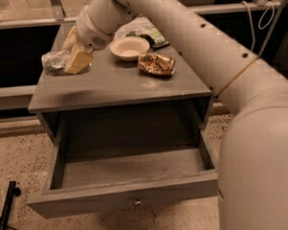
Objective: Pick 7up can from top drawer and place on counter
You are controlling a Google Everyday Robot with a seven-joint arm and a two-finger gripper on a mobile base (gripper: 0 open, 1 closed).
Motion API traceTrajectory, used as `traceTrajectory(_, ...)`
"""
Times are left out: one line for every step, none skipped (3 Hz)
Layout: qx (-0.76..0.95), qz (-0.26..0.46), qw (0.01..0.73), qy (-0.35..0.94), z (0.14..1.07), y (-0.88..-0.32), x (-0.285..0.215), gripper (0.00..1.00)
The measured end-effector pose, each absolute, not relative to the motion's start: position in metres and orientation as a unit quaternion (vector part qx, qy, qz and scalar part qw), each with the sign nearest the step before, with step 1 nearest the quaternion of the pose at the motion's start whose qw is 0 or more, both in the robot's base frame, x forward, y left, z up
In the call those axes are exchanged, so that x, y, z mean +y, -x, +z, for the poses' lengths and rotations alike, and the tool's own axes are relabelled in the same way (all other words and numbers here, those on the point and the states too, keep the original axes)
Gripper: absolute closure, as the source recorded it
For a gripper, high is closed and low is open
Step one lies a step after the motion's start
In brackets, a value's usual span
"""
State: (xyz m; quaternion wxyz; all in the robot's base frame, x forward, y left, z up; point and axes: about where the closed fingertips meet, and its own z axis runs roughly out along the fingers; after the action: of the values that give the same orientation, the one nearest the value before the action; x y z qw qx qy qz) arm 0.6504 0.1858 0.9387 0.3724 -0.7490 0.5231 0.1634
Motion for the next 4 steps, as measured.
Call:
traceTrajectory(0.512,0.201,0.345,0.76,0.913,-0.647,0.237,0.62)
traceTrajectory(0.544,0.214,0.308,0.751,0.865,-0.656,0.249,0.38)
traceTrajectory(0.562,0.221,0.297,0.74,0.85,-0.661,0.246,0.15)
traceTrajectory(0.557,0.257,0.312,0.726,0.846,-0.661,0.24,0.0)
